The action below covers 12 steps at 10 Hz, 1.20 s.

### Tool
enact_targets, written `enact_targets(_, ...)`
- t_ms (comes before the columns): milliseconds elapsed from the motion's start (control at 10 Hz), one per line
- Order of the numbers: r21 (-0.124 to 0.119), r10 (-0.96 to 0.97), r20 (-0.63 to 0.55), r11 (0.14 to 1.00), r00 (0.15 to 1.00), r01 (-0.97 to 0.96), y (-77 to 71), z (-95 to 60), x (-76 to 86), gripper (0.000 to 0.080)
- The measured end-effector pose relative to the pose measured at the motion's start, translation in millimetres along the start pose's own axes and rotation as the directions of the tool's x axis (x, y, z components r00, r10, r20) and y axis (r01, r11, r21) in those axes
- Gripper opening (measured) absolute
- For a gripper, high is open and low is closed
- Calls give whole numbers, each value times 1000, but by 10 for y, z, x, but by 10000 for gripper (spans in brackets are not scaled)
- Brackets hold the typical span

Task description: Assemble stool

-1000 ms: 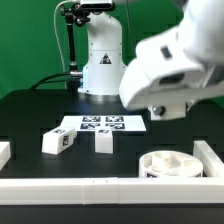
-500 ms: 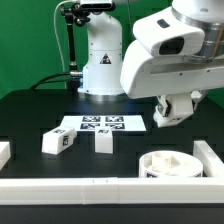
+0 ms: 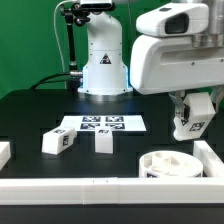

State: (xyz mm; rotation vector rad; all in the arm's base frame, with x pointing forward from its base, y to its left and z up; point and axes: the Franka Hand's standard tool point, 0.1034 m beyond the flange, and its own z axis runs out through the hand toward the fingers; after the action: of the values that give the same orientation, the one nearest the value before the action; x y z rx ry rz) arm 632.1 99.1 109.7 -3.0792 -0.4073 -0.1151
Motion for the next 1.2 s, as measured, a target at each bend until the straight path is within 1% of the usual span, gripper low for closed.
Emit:
enact_targets(200, -17, -6, -155, 1000, 988, 3, 15, 5, 67, 338)
enact_targets(300, -21, -8, -187, 1000, 982, 4, -1, -12, 46, 338)
enact_targets(400, -29, -7, -283, 1000, 959, -1, 11, -84, 138, 338)
enact_targets(500, -32, -3, -353, 999, 936, -9, -2, -121, 172, 338)
enact_targets(600, -37, -7, -397, 999, 918, -9, -21, -143, 185, 338)
enact_targets(700, -63, -32, -515, 998, 856, 0, 21, -177, 220, 338)
enact_targets(800, -69, -36, -541, 998, 840, -2, 37, -104, 175, 338)
enact_targets(900, -79, -45, -578, 997, 815, 0, 50, -114, 194, 338)
enact_targets(1000, -76, -45, -568, 997, 822, 2, 29, -54, 154, 338)
enact_targets(1200, -74, -47, -554, 997, 831, 6, 3, 13, 74, 338)
